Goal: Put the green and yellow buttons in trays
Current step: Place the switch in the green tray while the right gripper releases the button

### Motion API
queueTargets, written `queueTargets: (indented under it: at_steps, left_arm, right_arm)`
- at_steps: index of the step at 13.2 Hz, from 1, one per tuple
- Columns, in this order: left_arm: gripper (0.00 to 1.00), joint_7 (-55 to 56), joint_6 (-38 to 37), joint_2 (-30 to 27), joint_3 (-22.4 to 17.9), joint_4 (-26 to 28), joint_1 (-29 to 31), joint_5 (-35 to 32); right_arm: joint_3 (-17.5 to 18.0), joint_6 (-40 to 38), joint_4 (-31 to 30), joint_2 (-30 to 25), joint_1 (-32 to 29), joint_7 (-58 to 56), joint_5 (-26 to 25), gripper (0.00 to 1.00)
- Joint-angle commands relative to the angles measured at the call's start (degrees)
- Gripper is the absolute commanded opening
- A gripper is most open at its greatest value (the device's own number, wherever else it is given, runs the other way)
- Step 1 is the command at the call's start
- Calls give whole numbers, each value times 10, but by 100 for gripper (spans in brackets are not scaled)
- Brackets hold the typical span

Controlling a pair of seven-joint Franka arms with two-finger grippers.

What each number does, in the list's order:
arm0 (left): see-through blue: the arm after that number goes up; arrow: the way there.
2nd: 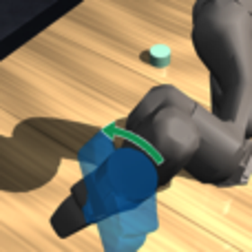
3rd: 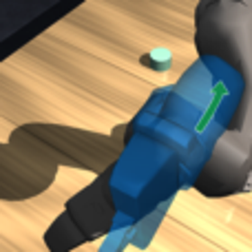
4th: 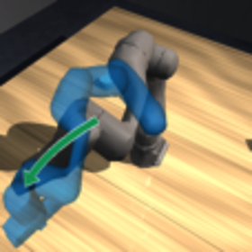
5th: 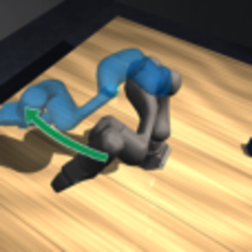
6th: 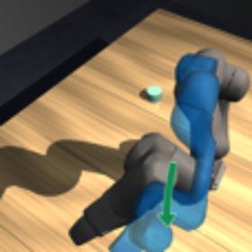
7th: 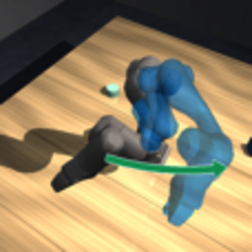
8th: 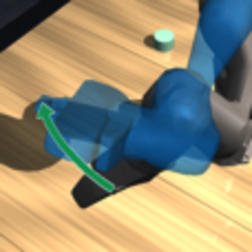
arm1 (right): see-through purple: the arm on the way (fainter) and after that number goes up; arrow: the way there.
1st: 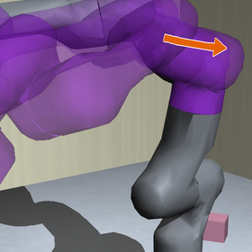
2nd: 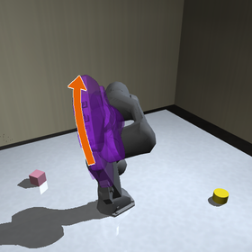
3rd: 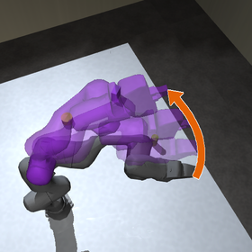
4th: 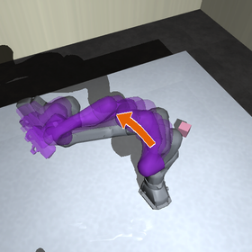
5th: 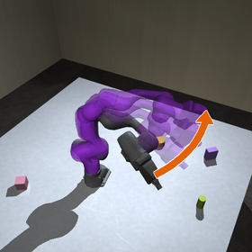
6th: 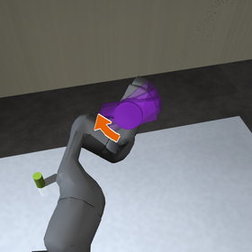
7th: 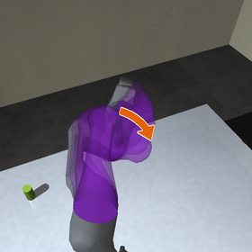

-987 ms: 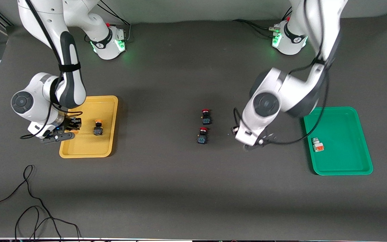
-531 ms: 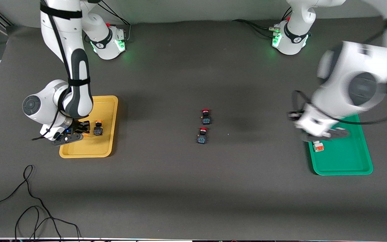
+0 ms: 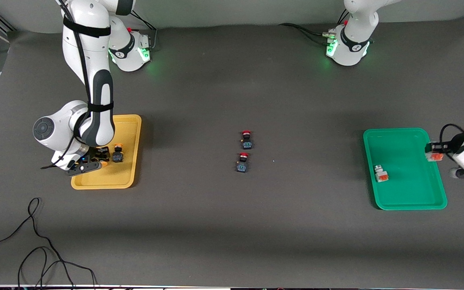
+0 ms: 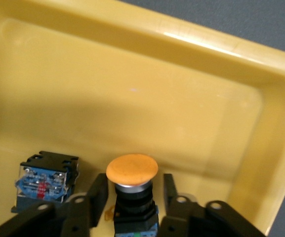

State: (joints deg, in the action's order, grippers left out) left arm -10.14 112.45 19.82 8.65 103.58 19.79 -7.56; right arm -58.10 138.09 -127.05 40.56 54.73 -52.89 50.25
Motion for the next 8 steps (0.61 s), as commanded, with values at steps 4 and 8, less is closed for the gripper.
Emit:
queueTargets:
  at_steps: [4, 8]
  left_arm:
    - [0, -5, 151, 79, 9, 64, 30, -24]
    - [75, -5, 194, 113, 9, 59, 49, -25]
  right_arm:
    - [-120, -213, 89, -44, 19, 35, -26, 100]
    - [-256, -372, 190, -44, 87, 107, -80, 100]
